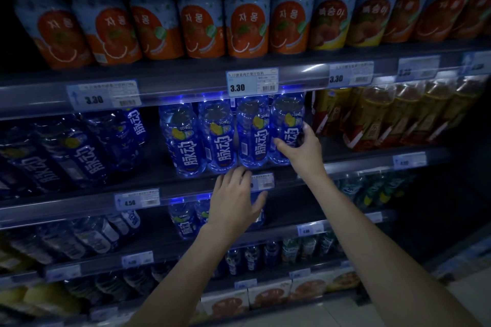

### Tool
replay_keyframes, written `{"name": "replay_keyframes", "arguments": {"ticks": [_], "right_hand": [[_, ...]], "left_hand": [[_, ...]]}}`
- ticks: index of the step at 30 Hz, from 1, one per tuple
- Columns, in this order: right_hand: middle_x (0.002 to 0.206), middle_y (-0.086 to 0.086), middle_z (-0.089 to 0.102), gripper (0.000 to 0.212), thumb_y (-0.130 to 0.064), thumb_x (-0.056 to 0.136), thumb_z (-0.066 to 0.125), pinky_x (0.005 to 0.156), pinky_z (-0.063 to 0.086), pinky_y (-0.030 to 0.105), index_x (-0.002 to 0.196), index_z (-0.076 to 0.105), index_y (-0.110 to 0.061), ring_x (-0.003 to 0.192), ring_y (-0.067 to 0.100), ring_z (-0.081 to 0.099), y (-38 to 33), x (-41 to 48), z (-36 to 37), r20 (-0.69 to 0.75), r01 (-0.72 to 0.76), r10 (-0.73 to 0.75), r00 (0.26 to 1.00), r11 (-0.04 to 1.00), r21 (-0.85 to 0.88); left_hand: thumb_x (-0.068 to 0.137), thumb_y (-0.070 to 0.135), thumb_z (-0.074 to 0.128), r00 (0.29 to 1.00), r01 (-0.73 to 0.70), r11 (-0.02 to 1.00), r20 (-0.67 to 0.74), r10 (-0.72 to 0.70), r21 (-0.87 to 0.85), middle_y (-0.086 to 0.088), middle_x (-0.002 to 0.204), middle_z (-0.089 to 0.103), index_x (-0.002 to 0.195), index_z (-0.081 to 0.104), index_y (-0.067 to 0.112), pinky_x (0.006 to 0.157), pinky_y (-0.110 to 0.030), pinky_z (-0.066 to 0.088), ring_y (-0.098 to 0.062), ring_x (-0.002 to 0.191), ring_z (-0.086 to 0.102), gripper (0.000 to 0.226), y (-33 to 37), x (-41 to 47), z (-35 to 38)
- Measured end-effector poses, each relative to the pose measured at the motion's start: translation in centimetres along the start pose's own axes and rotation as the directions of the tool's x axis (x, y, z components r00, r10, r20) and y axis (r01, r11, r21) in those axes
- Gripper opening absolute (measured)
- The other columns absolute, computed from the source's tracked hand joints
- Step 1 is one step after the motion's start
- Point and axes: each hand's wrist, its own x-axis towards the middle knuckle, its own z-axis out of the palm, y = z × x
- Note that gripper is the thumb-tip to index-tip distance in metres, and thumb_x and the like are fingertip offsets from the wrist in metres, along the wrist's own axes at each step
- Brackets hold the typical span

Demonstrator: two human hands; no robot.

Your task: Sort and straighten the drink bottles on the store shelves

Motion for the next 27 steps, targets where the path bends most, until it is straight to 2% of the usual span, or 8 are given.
{"name": "replay_keyframes", "arguments": {"ticks": [5, 7, 10, 12, 14, 18, 23, 27], "right_hand": [[0.11, -0.008, 0.067, 0.054, -0.038, 0.073, 0.083, 0.069, 0.049, 0.009, 0.118, 0.056, -0.025, 0.096, 0.003, 0.065, 0.3, -0.9, 0.1, -0.013, -0.043, 0.042, 0.999, 0.998, -0.043], [0.117, -0.004, 0.063, 0.056, -0.036, 0.075, 0.082, 0.074, 0.044, 0.007, 0.121, 0.053, -0.023, 0.102, 0.007, 0.062, 0.4, -1.6, -0.1, -0.044, -0.039, 0.035, 0.998, 0.995, -0.092], [0.127, 0.002, 0.057, 0.065, -0.034, 0.079, 0.079, 0.091, 0.046, 0.025, 0.133, 0.05, -0.013, 0.112, 0.011, 0.055, 0.2, -2.9, -0.6, -0.082, -0.005, -0.01, 0.997, 0.983, -0.185], [0.127, 0.002, 0.054, 0.064, -0.033, 0.082, 0.076, 0.091, 0.042, 0.026, 0.135, 0.047, -0.013, 0.111, 0.005, 0.049, -0.2, -4.2, -0.8, -0.078, 0.036, -0.059, 0.995, 0.963, -0.267], [0.129, 0.002, 0.05, 0.064, -0.033, 0.085, 0.073, 0.091, 0.04, 0.024, 0.138, 0.045, -0.012, 0.113, 0.005, 0.046, -0.8, -5.5, -1.0, -0.05, 0.061, -0.082, 0.995, 0.942, -0.33], [0.138, 0.006, 0.047, 0.067, -0.034, 0.087, 0.071, 0.098, 0.035, 0.023, 0.142, 0.041, -0.009, 0.127, 0.019, 0.044, -3.0, -6.9, -1.3, 0.03, 0.104, -0.101, 0.994, 0.901, -0.421], [0.139, 0.005, 0.05, 0.065, -0.033, 0.087, 0.07, 0.102, 0.038, 0.026, 0.142, 0.042, -0.011, 0.128, 0.018, 0.047, -7.6, -7.1, -1.6, 0.142, 0.181, -0.134, 0.981, 0.893, -0.411], [0.135, 0.005, 0.053, 0.06, -0.033, 0.087, 0.07, 0.102, 0.041, 0.03, 0.138, 0.045, -0.013, 0.124, 0.017, 0.051, -11.8, -6.7, -1.8, 0.218, 0.261, -0.188, 0.958, 0.887, -0.382]], "left_hand": [[0.091, 0.055, 0.043, 0.997, 0.007, 0.995, 0.074, 0.0, -0.099, 0.0, 0.139, 0.045, 0.137, 0.043, 0.016, 0.109, -0.038, 0.027, -0.02, 0.128, 0.039, 0.061, -0.4, 0.6, -1.0], [0.092, 0.053, 0.044, 0.992, 0.043, 0.978, 0.127, -0.017, -0.206, -0.001, 0.141, 0.044, 0.14, 0.04, 0.015, 0.109, -0.039, 0.029, -0.019, 0.129, 0.039, 0.061, -0.5, 0.9, -1.8], [0.093, 0.049, 0.049, 0.991, 0.085, 0.953, 0.128, -0.049, -0.291, -0.003, 0.139, 0.045, 0.139, 0.041, 0.014, 0.105, -0.041, 0.035, -0.021, 0.126, 0.042, 0.059, -0.7, 0.8, -3.3], [0.093, 0.046, 0.052, 0.993, 0.083, 0.947, 0.104, -0.053, -0.31, -0.003, 0.136, 0.047, 0.138, 0.043, 0.013, 0.104, -0.04, 0.037, -0.02, 0.123, 0.043, 0.057, -0.8, 0.6, -4.3], [0.093, 0.044, 0.054, 0.993, 0.086, 0.933, 0.103, -0.053, -0.349, -0.003, 0.135, 0.047, 0.138, 0.043, 0.013, 0.103, -0.038, 0.037, -0.019, 0.122, 0.044, 0.056, -1.1, 0.4, -5.4], [0.092, 0.039, 0.058, 0.994, 0.094, 0.897, 0.092, -0.06, -0.432, -0.004, 0.138, 0.045, 0.14, 0.04, 0.012, 0.103, -0.032, 0.036, -0.019, 0.125, 0.043, 0.058, -1.7, 0.1, -8.1], [0.091, 0.033, 0.061, 0.997, 0.071, 0.884, 0.036, -0.061, -0.462, -0.006, 0.138, 0.046, 0.139, 0.041, 0.011, 0.101, -0.025, 0.033, -0.019, 0.124, 0.045, 0.057, -2.5, 0.0, -11.9], [0.09, 0.036, 0.062, 0.992, 0.11, 0.879, -0.008, -0.128, -0.464, -0.006, 0.136, 0.048, 0.137, 0.044, 0.016, 0.099, -0.028, 0.038, -0.019, 0.118, 0.049, 0.054, -2.4, 0.3, -14.6]]}}
